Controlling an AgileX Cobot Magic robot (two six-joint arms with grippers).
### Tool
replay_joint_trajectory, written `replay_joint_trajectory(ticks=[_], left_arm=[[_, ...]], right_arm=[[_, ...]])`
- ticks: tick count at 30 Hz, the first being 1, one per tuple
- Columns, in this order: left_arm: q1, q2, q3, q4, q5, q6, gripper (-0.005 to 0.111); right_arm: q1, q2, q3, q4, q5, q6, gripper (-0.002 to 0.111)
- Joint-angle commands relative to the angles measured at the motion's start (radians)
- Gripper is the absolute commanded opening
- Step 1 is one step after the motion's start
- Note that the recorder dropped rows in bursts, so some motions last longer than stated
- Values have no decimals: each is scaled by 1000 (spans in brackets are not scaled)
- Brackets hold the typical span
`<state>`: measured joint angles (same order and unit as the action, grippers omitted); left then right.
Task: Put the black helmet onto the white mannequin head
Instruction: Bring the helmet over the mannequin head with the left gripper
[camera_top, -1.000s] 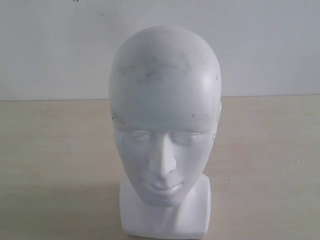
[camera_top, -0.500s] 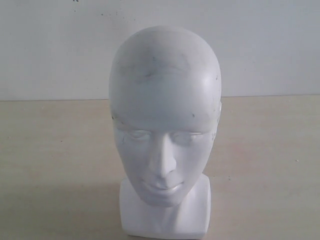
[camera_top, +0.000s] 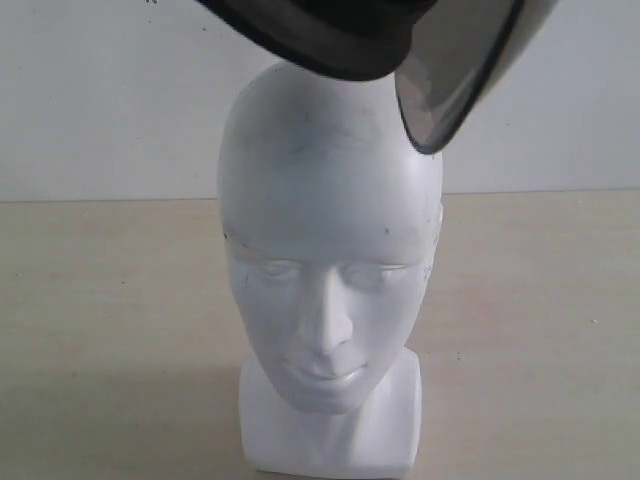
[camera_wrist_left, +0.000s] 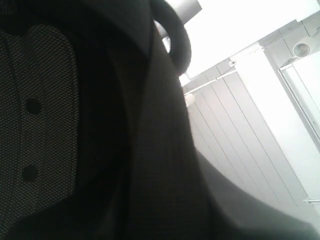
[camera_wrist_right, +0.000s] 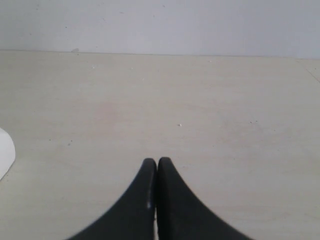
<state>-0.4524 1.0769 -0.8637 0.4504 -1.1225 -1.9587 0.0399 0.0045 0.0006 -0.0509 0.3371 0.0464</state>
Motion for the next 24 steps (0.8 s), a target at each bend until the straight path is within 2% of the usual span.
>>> replay_joint_trajectory(ticks=[1,12,24], left_arm=[[3,-33,-28,-65,-99,32,4],[3,-53,-53,-34,-99,37,4],[3,-82,-53,-136,-99,69,4]], right_arm=[[3,-4,-1,-7,-3,-1,0],[3,-4,-1,-7,-3,-1,0],[3,-4,-1,-7,-3,-1,0]])
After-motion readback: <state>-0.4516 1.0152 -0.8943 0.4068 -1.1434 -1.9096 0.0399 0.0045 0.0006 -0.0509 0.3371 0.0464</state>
